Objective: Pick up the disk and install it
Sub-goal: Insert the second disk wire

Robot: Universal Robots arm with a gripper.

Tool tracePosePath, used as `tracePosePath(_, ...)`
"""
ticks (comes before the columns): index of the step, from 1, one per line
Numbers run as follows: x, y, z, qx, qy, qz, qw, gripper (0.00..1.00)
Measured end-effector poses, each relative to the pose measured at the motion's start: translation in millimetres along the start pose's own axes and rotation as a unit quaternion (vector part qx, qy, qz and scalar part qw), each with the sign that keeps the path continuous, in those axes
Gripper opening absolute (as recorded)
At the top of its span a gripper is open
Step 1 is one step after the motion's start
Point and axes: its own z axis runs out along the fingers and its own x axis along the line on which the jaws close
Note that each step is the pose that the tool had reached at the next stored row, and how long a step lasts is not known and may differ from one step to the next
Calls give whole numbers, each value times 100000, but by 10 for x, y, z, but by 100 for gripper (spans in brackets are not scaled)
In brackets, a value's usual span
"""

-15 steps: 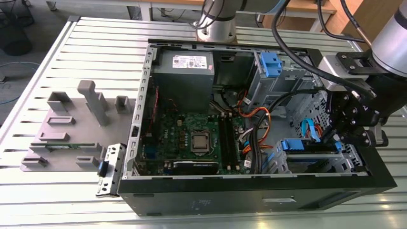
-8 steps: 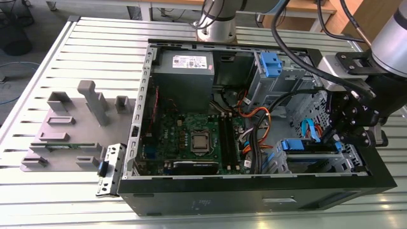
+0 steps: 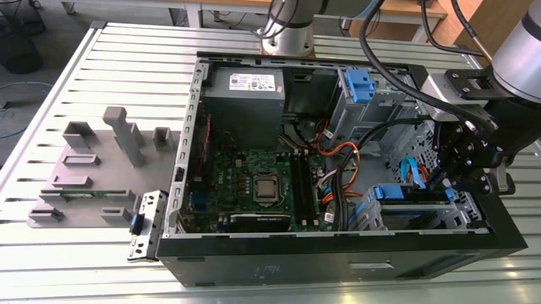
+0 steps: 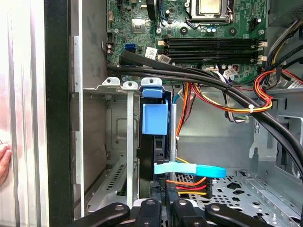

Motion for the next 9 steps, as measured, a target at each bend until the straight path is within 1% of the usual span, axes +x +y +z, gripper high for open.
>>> tracePosePath(4, 0, 9, 2, 161, -3, 7, 100000, 16)
tracePosePath(9, 0, 10, 2, 175, -1, 7, 100000, 16)
